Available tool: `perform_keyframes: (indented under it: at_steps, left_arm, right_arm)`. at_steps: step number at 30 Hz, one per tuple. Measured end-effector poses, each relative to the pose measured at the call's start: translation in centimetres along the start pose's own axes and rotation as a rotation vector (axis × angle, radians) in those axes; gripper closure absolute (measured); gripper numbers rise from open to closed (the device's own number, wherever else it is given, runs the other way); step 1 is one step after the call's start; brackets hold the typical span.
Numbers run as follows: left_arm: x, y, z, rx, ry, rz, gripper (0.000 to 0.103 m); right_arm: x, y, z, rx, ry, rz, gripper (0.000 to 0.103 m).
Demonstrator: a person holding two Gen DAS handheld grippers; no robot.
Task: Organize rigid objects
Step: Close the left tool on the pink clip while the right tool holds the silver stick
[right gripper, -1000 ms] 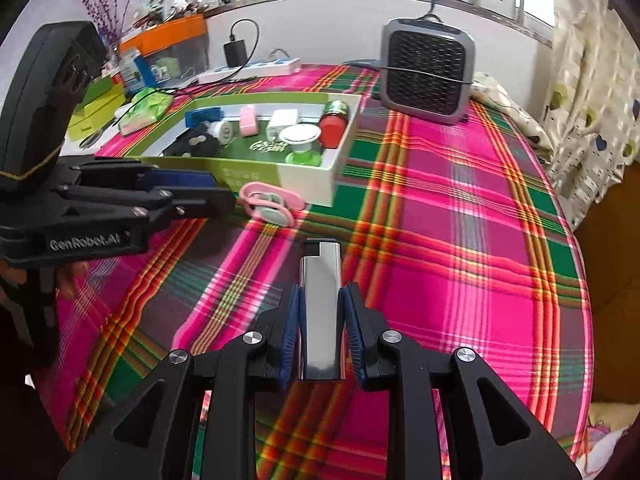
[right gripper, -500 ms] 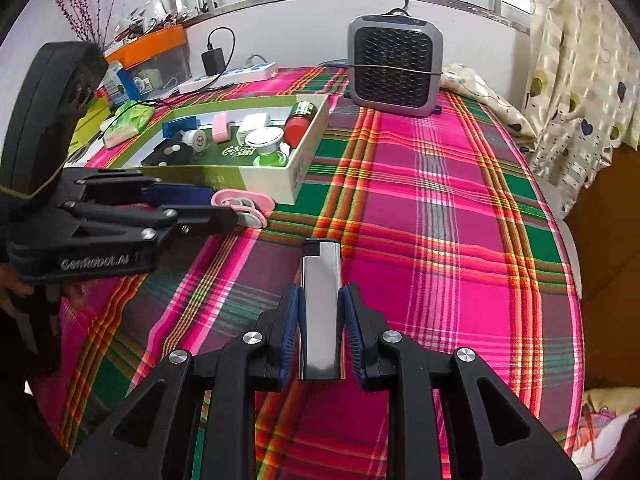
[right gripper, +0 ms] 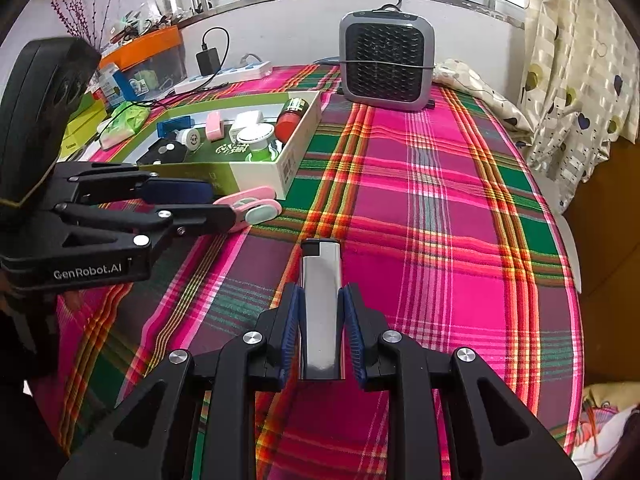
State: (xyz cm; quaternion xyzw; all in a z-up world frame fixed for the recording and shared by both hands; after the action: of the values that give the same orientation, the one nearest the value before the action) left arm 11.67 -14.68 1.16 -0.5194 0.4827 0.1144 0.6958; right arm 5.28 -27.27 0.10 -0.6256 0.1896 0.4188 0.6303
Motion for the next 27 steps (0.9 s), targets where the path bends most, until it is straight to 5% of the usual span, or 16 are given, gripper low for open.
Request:
perform_keyframes:
  at_steps: [27]
  left_arm:
    - [2.4, -1.2, -2.2, 0.053, -0.066, 0.018, 0.066]
  right_arm:
    - [0.1, 0.1, -0.4, 0.016, -0.002, 0.006, 0.078]
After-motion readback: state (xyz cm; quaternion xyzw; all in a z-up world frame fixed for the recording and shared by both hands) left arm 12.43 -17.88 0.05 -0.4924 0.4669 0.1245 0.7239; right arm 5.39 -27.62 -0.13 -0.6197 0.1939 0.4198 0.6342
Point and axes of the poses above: each gripper's, at about its wrist camera, not at the fingertips, and x roughly the way its jaws point, z to its left, y to its underside, the point moved 1 cm from there along x, roughly the way its jaws point, and after that the axes turned 5 degrees about -y, right-handed, at the moved point
